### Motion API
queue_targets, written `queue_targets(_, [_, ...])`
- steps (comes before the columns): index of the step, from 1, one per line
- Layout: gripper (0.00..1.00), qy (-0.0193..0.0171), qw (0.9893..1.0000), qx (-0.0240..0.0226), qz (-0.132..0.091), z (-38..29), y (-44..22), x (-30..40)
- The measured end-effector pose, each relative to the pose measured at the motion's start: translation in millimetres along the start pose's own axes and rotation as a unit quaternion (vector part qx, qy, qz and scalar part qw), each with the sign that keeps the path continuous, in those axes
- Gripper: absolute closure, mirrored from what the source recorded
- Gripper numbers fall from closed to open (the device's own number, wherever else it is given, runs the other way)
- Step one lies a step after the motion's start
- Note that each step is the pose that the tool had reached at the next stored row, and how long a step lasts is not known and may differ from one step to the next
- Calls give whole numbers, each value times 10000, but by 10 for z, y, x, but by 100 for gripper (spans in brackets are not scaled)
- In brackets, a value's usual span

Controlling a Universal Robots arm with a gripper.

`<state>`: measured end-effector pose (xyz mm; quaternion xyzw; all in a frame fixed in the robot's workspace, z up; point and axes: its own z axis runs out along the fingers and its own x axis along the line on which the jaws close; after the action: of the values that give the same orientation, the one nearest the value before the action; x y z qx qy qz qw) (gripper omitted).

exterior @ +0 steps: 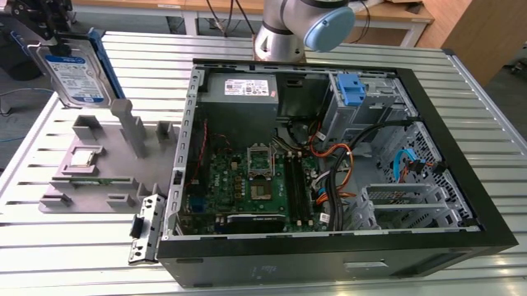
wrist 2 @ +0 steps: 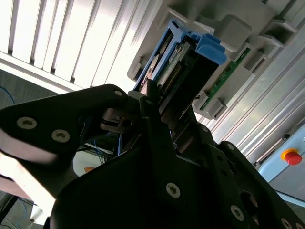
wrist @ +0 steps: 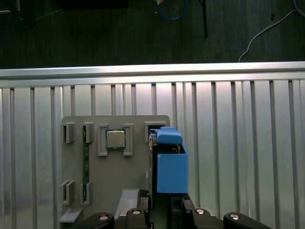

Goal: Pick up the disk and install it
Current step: 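Pick up the disk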

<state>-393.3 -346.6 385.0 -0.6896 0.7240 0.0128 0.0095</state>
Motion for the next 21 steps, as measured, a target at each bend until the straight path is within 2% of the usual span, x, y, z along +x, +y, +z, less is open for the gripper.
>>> queue_targets(11, [65, 0, 10000, 1, 0, -154, 1, -5])
queue_targets(18, [65, 0, 10000, 1, 0, -294, 2, -9])
queue_targets(21, [65, -1, 10000, 1, 0, -324, 2, -10])
